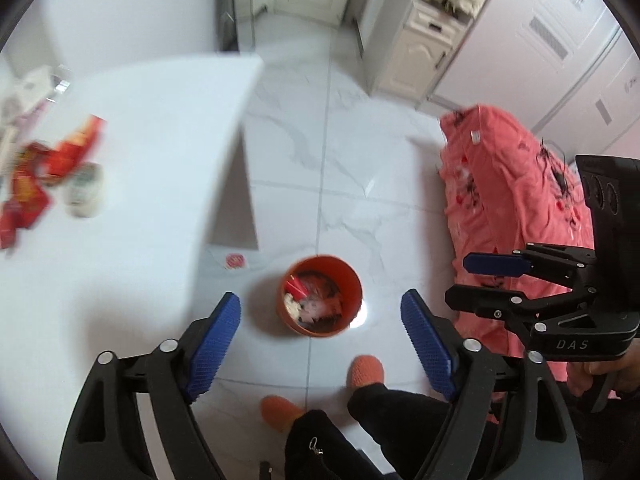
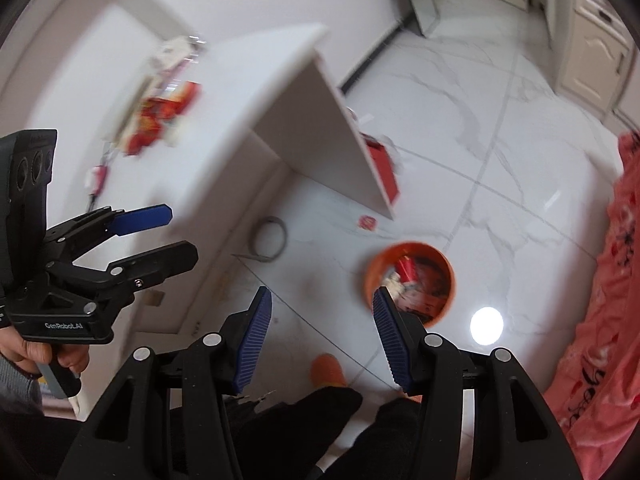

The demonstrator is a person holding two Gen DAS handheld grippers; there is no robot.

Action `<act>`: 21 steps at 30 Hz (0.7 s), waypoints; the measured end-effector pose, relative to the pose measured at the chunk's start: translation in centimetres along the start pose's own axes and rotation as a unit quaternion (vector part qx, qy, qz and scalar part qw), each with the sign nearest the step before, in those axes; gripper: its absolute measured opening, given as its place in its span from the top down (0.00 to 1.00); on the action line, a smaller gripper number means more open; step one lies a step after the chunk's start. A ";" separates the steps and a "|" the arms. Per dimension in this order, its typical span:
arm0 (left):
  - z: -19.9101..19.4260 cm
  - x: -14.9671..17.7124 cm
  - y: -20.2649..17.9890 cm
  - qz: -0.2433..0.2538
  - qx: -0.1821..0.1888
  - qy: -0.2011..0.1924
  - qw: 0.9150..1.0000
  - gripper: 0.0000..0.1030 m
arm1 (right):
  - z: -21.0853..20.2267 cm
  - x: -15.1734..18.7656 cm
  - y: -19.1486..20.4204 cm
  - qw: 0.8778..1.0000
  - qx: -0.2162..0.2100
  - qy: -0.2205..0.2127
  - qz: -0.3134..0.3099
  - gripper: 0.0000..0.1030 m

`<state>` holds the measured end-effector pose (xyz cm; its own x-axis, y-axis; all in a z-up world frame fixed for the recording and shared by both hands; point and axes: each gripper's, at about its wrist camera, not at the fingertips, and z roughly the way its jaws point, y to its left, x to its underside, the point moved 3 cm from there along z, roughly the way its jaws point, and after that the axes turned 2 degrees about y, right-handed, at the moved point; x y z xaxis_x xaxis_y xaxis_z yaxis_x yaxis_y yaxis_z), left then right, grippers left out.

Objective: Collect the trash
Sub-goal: 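Move both tools back over the desk toward the red wrappers, then lower both tools onto the red snack wrappers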

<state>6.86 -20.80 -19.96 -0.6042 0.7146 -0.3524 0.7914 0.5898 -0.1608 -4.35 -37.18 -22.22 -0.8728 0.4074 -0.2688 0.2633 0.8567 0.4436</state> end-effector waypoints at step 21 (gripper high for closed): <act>-12.8 3.8 13.4 -0.132 -0.110 -0.124 0.977 0.16 | 0.5 -8.4 19.5 0.985 -0.030 -0.054 -0.161 0.46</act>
<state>13.96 -5.40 -11.69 -0.7224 0.4291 -0.5422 0.5549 0.8276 -0.0842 8.31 -23.77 -11.78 -0.8579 0.1506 -0.4913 -0.0485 0.9281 0.3692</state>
